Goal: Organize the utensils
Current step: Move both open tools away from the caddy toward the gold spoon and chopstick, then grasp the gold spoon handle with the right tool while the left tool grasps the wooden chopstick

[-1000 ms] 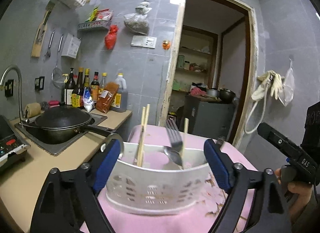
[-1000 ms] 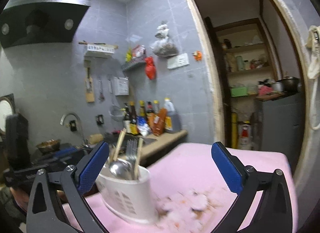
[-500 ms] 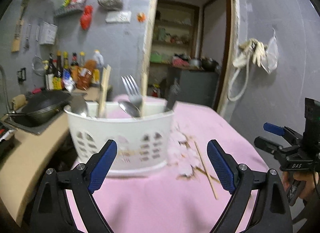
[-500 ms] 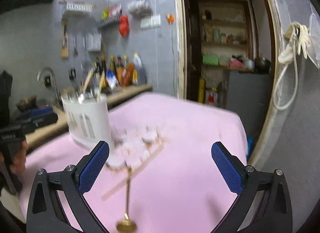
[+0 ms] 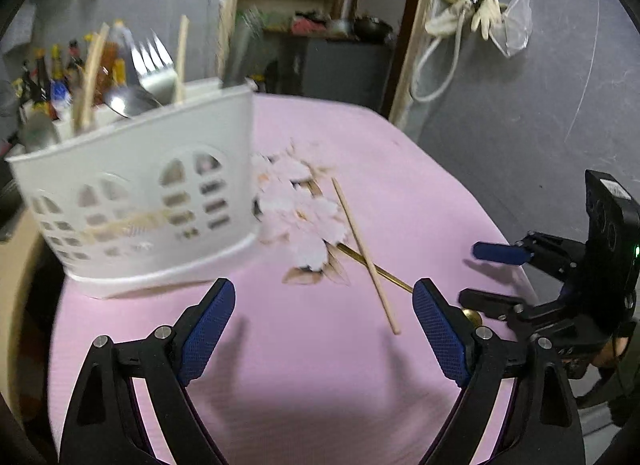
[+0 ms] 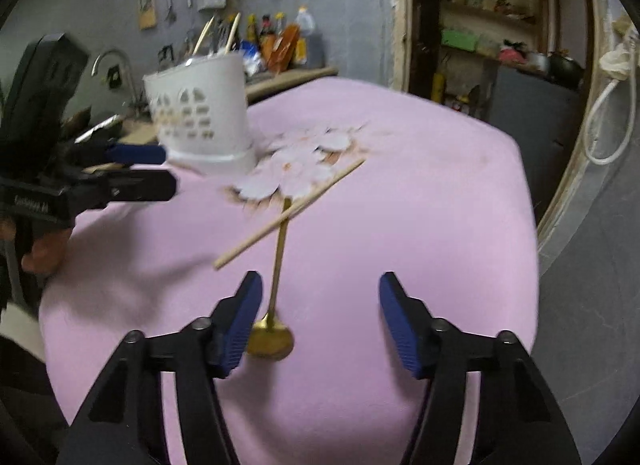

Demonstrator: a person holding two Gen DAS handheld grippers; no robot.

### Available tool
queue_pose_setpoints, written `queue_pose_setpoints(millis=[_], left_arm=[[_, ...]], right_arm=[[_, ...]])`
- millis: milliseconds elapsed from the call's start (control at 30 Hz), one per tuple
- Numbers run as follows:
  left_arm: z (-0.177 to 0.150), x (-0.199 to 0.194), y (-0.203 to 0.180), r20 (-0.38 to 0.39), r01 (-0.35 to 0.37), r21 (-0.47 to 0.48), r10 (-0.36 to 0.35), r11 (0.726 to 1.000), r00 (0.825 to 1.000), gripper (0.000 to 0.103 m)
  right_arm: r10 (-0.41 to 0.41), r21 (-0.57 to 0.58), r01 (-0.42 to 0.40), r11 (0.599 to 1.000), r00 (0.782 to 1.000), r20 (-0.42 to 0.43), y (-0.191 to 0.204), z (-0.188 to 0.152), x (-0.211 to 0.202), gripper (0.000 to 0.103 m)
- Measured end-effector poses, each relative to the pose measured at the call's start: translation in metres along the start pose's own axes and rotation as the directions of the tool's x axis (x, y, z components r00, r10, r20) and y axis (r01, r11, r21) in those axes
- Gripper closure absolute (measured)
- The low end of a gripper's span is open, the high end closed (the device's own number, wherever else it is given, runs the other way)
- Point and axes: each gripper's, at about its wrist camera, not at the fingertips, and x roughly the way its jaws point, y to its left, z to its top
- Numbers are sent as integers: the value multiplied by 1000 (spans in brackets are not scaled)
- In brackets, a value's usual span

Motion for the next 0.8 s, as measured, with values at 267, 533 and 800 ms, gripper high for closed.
queue_pose_setpoints(millis=[267,533,800], left_arm=[[11,45,-5,-181,131,-49,-138,990,974,65],[24,70,-11,-262,110,-60,-122,992,957,80],[28,79,-22,-308,70,-4,-68,998,949,98]], right_arm=[[23,-78,-28,997,998,-66,18,-1,13,70],[22,-94,-31,995,995,-95,24,-3,17,88],[-7,-96,-3,995,994,-105,26,0,22,97]])
